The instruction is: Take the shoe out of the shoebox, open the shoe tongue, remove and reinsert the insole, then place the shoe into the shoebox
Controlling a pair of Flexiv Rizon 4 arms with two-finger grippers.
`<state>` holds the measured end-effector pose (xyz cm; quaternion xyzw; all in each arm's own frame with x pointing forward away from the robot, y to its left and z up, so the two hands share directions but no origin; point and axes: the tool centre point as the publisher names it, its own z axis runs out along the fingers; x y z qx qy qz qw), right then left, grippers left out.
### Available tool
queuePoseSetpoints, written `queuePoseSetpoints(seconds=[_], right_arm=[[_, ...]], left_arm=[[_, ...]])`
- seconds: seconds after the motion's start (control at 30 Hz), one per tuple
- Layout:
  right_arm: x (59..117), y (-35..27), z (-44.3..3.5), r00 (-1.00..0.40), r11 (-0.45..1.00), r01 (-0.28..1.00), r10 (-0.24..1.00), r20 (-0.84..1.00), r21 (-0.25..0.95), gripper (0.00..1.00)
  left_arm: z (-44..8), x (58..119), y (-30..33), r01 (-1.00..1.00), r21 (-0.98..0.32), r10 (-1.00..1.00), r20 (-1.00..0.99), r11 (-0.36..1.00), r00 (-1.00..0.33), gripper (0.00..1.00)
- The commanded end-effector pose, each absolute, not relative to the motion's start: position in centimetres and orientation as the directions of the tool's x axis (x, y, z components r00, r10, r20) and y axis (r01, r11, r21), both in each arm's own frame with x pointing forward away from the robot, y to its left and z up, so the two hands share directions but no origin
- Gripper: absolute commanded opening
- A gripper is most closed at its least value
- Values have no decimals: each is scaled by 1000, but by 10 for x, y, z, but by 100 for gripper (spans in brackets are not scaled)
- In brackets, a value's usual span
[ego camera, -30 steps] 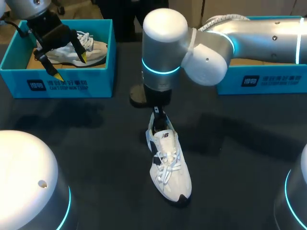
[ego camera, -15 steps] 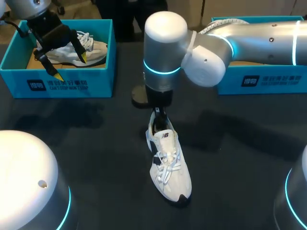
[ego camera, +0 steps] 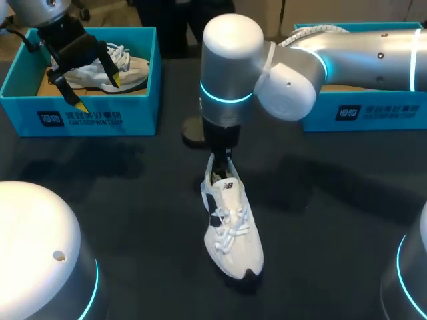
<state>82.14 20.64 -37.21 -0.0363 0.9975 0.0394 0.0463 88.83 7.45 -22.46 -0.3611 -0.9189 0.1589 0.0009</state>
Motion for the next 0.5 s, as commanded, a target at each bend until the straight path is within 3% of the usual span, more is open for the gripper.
queuePoseSetpoints(seconds=[0.03, 0.5], right_arm=[[816, 191, -341, -990, 995, -75, -66, -125, 68, 0], [842, 142, -234, -972, 997, -82, -78, -223, 8, 0]], left_arm=[[-225, 889, 75, 664, -291, 665, -112, 688, -738, 100], [-225, 889, 75, 664, -291, 665, -112, 688, -738, 100]])
